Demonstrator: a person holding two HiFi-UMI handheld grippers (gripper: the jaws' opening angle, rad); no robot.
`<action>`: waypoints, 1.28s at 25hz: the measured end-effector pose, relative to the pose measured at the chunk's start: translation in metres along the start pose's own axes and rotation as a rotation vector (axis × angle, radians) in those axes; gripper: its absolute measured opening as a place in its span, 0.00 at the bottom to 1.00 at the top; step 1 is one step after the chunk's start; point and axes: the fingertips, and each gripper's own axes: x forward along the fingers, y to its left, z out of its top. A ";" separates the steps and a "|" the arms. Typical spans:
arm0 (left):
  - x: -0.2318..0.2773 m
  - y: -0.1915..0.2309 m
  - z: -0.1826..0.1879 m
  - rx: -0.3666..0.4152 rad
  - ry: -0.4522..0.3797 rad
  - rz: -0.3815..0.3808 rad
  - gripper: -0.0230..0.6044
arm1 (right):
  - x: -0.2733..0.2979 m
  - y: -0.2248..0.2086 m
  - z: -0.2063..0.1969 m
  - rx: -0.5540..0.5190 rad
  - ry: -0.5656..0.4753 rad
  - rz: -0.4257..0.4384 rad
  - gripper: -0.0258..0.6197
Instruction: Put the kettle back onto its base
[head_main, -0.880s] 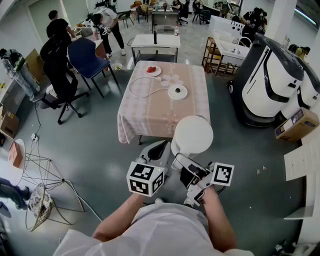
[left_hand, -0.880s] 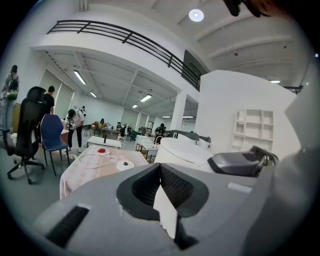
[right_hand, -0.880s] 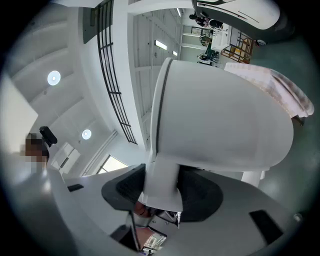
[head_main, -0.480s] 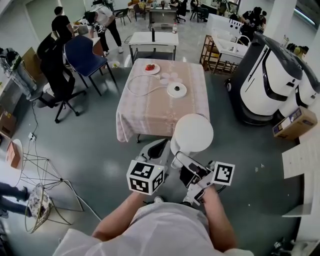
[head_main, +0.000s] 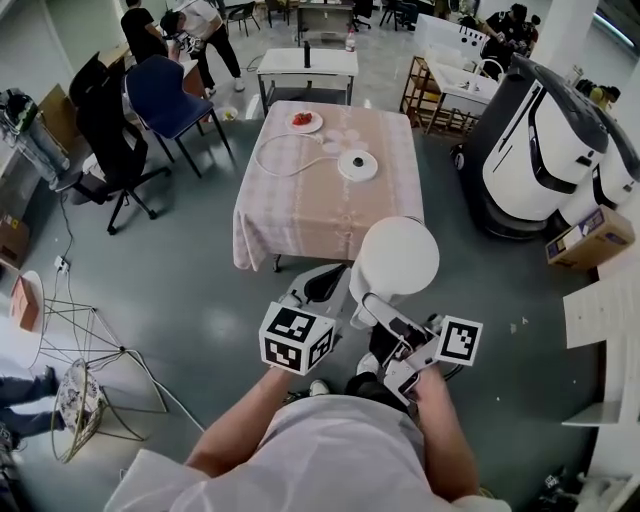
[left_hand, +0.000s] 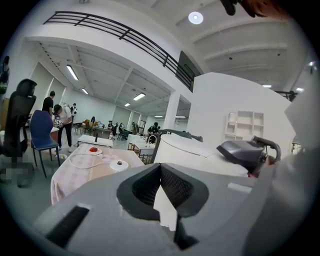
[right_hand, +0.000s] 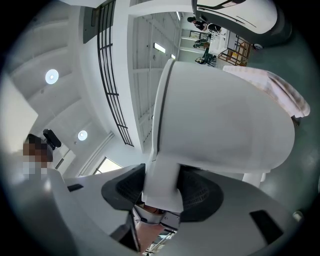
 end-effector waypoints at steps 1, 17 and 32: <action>0.002 0.000 -0.001 0.010 0.004 0.000 0.04 | -0.001 -0.002 0.002 -0.004 0.003 -0.004 0.34; 0.063 0.035 0.007 -0.071 0.038 0.029 0.04 | 0.019 -0.036 0.061 0.006 0.089 0.025 0.34; 0.166 0.074 0.032 -0.062 0.051 0.112 0.05 | 0.042 -0.080 0.158 0.033 0.218 0.058 0.34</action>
